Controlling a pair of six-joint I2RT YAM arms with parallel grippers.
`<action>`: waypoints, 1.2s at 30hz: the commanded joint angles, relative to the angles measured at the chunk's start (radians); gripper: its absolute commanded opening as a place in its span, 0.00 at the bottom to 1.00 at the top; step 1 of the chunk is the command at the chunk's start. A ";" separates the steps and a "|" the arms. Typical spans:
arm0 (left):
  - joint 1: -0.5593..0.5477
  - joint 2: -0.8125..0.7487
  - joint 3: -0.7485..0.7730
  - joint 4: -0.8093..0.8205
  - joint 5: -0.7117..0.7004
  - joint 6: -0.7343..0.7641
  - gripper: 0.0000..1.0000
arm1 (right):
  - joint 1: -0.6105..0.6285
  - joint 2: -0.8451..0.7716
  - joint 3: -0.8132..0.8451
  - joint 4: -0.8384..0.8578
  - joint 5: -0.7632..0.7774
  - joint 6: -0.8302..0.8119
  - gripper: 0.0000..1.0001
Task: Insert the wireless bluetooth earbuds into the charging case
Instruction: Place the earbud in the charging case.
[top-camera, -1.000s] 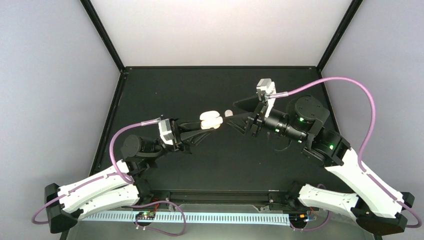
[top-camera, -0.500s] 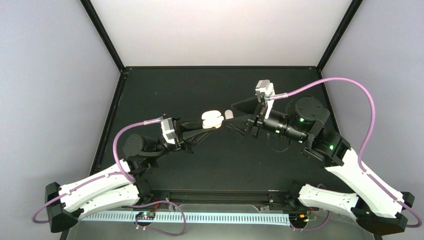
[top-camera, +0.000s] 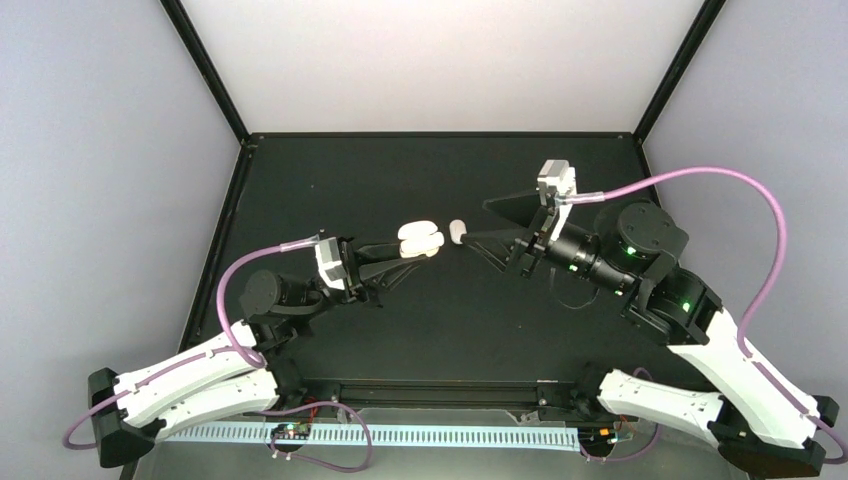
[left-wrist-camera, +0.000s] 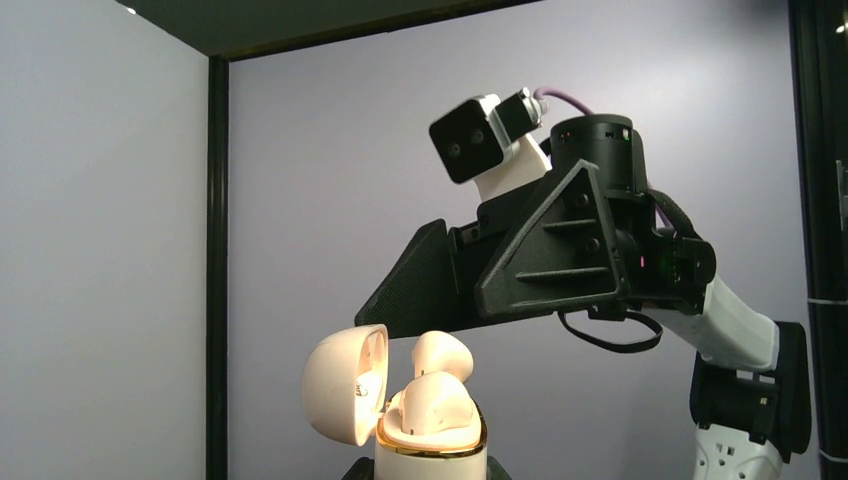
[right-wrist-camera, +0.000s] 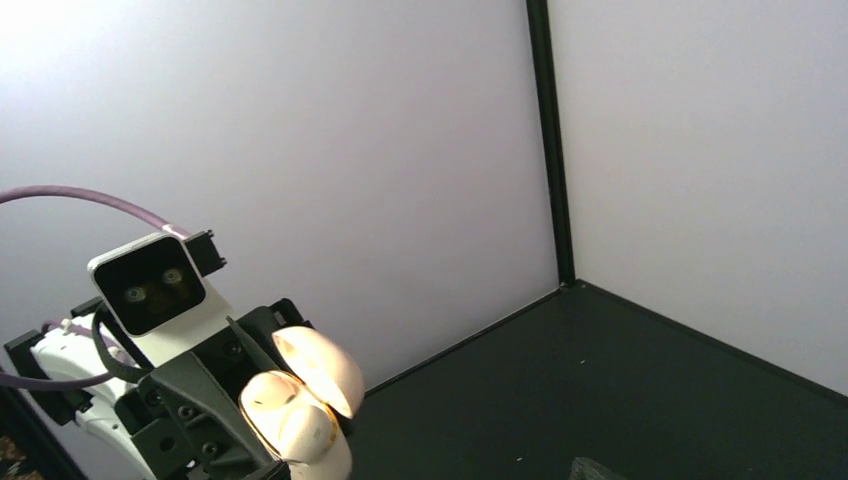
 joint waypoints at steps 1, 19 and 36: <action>-0.004 -0.035 0.016 0.014 -0.002 -0.012 0.02 | 0.006 0.000 0.014 -0.046 0.070 -0.012 0.72; -0.004 -0.040 0.015 0.022 0.010 -0.015 0.01 | 0.006 0.081 0.032 -0.011 -0.032 0.029 0.72; -0.004 -0.024 0.004 0.034 0.008 -0.019 0.01 | 0.006 0.085 0.038 0.031 -0.068 0.033 0.72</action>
